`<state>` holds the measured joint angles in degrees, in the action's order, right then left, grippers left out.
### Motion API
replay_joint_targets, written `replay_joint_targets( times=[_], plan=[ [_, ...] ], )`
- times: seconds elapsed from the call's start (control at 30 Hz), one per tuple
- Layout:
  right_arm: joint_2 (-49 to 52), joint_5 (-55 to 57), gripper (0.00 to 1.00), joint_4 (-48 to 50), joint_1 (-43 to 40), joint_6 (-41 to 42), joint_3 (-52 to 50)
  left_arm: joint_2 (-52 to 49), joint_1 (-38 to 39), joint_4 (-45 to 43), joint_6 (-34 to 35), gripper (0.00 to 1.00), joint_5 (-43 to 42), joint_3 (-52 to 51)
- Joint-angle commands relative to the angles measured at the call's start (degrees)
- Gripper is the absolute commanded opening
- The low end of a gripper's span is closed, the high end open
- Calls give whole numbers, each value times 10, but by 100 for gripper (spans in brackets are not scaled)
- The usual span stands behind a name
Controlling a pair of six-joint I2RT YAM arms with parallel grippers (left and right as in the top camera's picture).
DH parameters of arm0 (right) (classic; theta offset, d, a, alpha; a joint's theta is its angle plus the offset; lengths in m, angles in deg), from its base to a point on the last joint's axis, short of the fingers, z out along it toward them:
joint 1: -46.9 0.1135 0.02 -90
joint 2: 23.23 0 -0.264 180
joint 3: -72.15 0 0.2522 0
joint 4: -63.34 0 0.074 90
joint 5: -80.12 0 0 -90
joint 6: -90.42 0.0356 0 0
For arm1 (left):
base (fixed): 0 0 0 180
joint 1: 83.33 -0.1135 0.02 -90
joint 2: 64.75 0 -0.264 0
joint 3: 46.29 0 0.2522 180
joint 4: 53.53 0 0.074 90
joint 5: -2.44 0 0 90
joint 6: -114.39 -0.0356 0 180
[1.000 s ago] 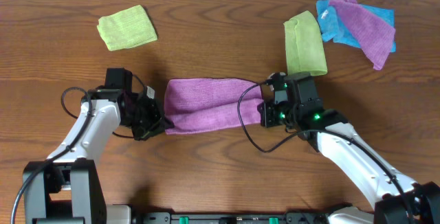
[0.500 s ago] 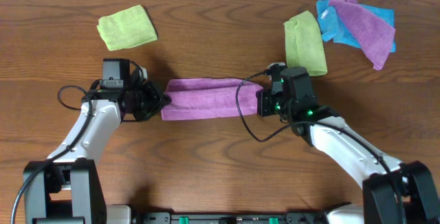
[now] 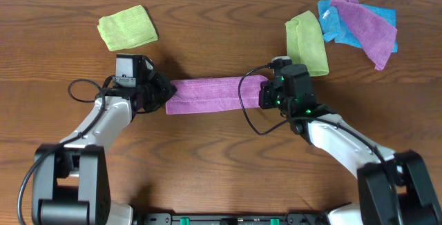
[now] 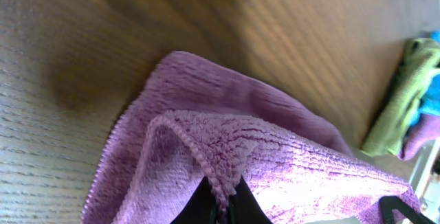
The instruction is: Fold the cloth
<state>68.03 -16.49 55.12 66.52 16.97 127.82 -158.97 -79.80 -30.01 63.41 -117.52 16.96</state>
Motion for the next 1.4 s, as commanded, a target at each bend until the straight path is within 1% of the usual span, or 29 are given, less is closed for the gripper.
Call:
replay_joint_targets(
  times=[0.0,0.37,0.67,0.87,1.03,1.07,1.1,1.2,1.27,1.33,1.37],
  plan=[
    [27,19,2,10,-6,5,0,-21,0,-5,9,6,21,1],
    [90,21,2,79,-6,-8,1,-30,0,-14,17,6,53,1],
    [93,38,5,97,-10,-20,1,-30,0,-5,17,6,85,0],
    [93,38,13,105,-12,-21,1,-30,0,-5,15,7,92,0],
    [93,38,24,120,-12,-21,1,-30,0,-5,15,8,91,0],
    [93,38,25,122,-12,-20,2,-30,0,-5,15,10,91,0],
    [93,38,28,123,-12,-20,3,-30,0,-5,14,13,91,0],
    [92,38,30,122,-12,-20,7,-27,-1,-5,8,23,91,1],
    [91,38,30,113,-12,-20,14,-23,-2,-5,-6,32,91,1],
    [88,38,30,101,-12,-20,19,-16,-2,-2,-17,44,92,2],
    [86,38,29,96,-12,-20,22,-12,-2,-1,-18,47,92,2]
  ],
)
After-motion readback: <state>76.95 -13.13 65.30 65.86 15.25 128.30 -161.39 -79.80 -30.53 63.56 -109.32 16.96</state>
